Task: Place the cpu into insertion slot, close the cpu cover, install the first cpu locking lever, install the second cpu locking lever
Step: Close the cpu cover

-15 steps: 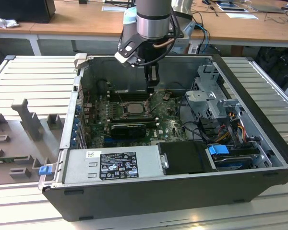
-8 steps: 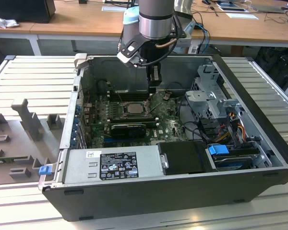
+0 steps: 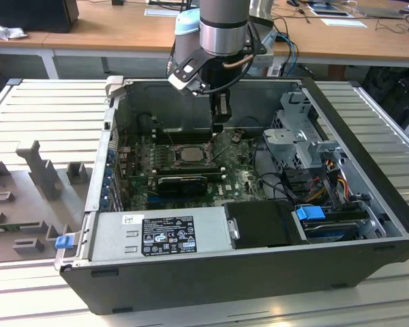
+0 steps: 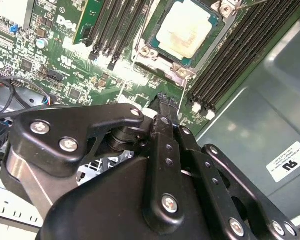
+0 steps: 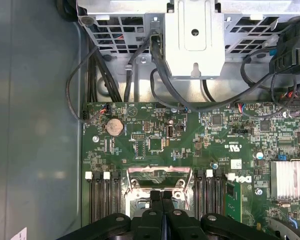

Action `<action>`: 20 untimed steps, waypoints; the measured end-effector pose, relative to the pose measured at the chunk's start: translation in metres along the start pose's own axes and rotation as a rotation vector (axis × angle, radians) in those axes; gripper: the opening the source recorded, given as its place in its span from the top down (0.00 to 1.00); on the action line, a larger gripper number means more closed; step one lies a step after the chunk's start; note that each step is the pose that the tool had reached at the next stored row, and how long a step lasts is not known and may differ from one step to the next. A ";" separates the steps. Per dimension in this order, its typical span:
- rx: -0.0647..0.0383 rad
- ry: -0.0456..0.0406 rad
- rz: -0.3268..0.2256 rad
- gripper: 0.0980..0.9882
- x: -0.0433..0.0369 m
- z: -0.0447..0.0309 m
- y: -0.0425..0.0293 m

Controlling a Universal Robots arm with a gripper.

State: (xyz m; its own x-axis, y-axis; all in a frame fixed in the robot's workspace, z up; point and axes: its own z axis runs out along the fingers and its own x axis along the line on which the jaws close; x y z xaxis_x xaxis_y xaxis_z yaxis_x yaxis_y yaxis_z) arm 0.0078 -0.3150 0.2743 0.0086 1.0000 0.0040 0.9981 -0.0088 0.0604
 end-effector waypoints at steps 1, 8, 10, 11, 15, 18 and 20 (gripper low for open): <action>0.000 0.0000 0.000 0.99 0.0000 0.0000 0.0008; 0.000 0.0001 0.000 0.99 0.0000 0.0003 0.0047; 0.000 0.0000 0.000 0.99 0.0001 0.0004 0.0063; 0.000 0.0001 0.000 0.99 0.0001 0.0004 0.0071; 0.000 0.0001 0.000 0.99 0.0001 0.0006 0.0095; 0.000 0.0000 0.000 0.99 0.0001 0.0007 0.0119; 0.000 0.0000 0.000 0.99 0.0001 0.0008 0.0126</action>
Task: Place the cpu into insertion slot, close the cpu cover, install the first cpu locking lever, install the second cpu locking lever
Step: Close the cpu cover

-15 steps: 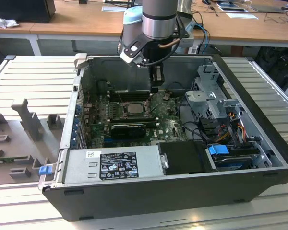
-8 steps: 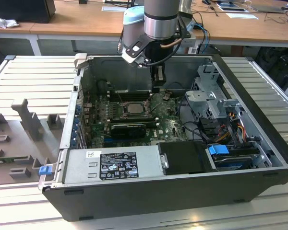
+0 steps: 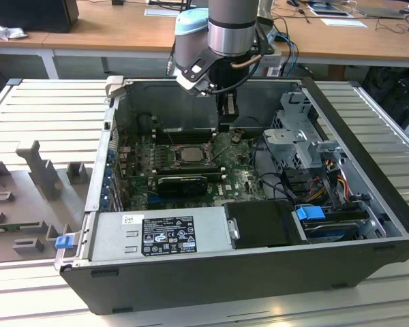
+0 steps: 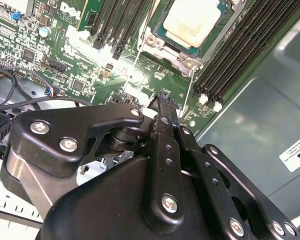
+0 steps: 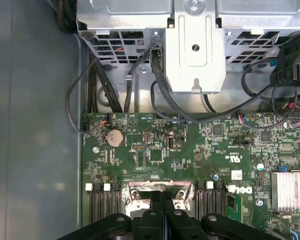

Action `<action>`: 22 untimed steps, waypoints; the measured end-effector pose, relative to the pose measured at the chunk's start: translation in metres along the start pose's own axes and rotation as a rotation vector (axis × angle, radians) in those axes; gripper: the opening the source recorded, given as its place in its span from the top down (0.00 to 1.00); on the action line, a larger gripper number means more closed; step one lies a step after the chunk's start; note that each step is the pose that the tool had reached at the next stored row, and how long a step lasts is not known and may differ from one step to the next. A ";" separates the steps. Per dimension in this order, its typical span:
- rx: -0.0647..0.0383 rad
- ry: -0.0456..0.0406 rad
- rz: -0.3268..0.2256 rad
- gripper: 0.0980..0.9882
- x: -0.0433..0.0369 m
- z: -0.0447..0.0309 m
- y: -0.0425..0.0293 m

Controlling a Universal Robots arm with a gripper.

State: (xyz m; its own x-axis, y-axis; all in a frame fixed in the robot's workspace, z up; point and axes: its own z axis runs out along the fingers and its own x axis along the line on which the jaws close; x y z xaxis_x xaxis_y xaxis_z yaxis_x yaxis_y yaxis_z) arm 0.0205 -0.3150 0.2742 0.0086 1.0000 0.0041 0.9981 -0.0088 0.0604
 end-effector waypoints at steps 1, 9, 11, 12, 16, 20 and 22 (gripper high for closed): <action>0.000 0.0000 0.000 0.99 0.0000 0.0000 0.0007; 0.000 0.0000 0.000 0.99 0.0000 0.0003 0.0057; 0.000 0.0000 0.000 0.99 0.0001 0.0004 0.0065; 0.000 0.0000 0.000 0.99 0.0001 0.0004 0.0070; 0.000 0.0000 0.000 0.99 0.0001 0.0005 0.0086; 0.000 0.0000 0.000 0.99 0.0001 0.0006 0.0108; 0.000 0.0001 0.000 0.99 0.0001 0.0007 0.0118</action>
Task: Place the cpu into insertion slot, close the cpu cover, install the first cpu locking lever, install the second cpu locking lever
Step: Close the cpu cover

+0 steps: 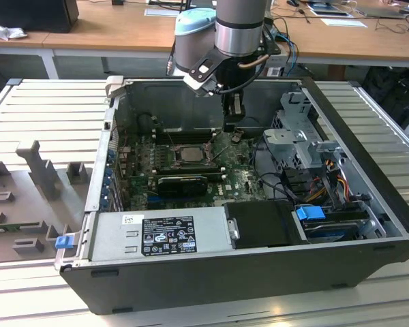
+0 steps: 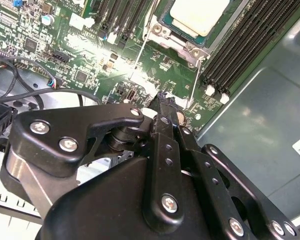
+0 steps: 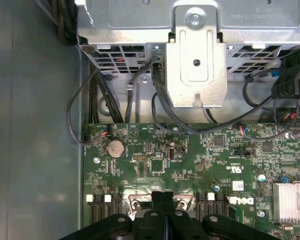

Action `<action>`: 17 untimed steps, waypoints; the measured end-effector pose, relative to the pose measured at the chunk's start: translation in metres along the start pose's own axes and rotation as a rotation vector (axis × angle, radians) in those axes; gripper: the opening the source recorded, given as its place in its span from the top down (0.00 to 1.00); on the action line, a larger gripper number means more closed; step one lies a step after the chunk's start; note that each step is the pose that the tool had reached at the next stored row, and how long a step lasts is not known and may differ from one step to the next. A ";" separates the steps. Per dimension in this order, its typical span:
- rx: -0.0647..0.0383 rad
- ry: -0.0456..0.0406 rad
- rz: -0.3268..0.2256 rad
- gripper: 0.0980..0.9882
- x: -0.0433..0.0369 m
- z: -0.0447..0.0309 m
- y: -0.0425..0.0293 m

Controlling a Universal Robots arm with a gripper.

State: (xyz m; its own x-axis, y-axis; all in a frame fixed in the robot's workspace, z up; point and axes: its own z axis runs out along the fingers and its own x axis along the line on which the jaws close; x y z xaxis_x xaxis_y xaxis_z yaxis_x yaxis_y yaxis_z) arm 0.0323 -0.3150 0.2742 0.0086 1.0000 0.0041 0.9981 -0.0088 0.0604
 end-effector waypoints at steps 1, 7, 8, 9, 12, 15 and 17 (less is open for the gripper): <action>0.000 -0.0001 0.000 0.99 0.0000 0.0000 0.0005; 0.000 -0.0001 0.000 0.99 0.0000 0.0002 0.0037; 0.000 -0.0001 0.000 0.99 0.0000 0.0002 0.0043; 0.000 -0.0001 0.000 0.99 0.0000 0.0003 0.0050; 0.000 -0.0001 0.000 0.99 0.0001 0.0004 0.0072; 0.000 0.0000 0.000 0.99 0.0001 0.0005 0.0088; 0.000 -0.0001 0.000 0.99 0.0001 0.0006 0.0099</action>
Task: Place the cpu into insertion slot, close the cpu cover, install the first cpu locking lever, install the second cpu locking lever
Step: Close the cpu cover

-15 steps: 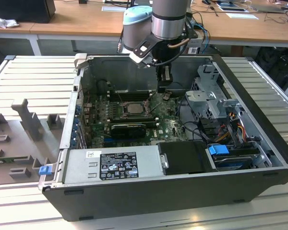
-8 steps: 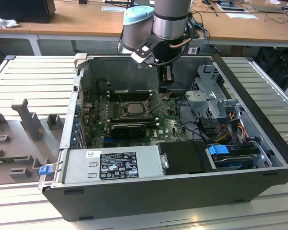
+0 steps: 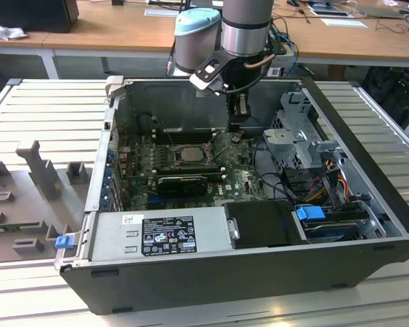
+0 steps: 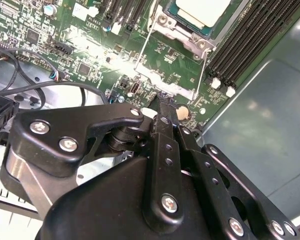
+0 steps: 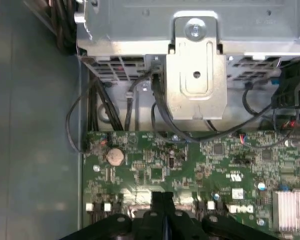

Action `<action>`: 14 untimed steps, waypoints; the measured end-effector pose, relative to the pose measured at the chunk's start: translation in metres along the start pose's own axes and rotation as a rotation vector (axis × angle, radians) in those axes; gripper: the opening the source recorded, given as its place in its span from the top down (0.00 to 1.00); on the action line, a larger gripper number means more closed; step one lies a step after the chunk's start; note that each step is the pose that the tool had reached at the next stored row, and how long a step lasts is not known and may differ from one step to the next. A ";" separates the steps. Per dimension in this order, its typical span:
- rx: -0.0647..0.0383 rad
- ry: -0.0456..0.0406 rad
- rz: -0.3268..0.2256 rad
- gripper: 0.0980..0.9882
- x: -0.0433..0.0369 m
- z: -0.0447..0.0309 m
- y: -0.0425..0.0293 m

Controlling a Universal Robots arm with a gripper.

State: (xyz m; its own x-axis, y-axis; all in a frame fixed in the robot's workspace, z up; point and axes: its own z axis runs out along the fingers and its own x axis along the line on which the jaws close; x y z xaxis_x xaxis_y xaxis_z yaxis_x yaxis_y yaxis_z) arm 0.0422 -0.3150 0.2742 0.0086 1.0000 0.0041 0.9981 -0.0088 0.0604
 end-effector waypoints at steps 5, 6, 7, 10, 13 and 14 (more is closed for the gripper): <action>0.000 0.0000 0.000 0.99 0.0000 0.0002 0.0030; 0.000 0.0000 0.000 0.99 0.0000 0.0002 0.0036; 0.000 0.0000 0.000 0.99 0.0000 0.0002 0.0040; 0.000 0.0005 0.000 0.99 -0.0001 0.0008 0.0059; 0.000 0.0025 0.000 0.99 0.0000 0.0018 0.0086; 0.000 0.0026 0.000 0.99 0.0000 0.0024 0.0087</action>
State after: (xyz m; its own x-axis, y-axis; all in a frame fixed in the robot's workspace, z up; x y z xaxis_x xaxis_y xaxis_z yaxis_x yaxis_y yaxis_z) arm 0.0511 -0.3151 0.2724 0.0086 0.9999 0.0066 0.9981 -0.0090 0.0604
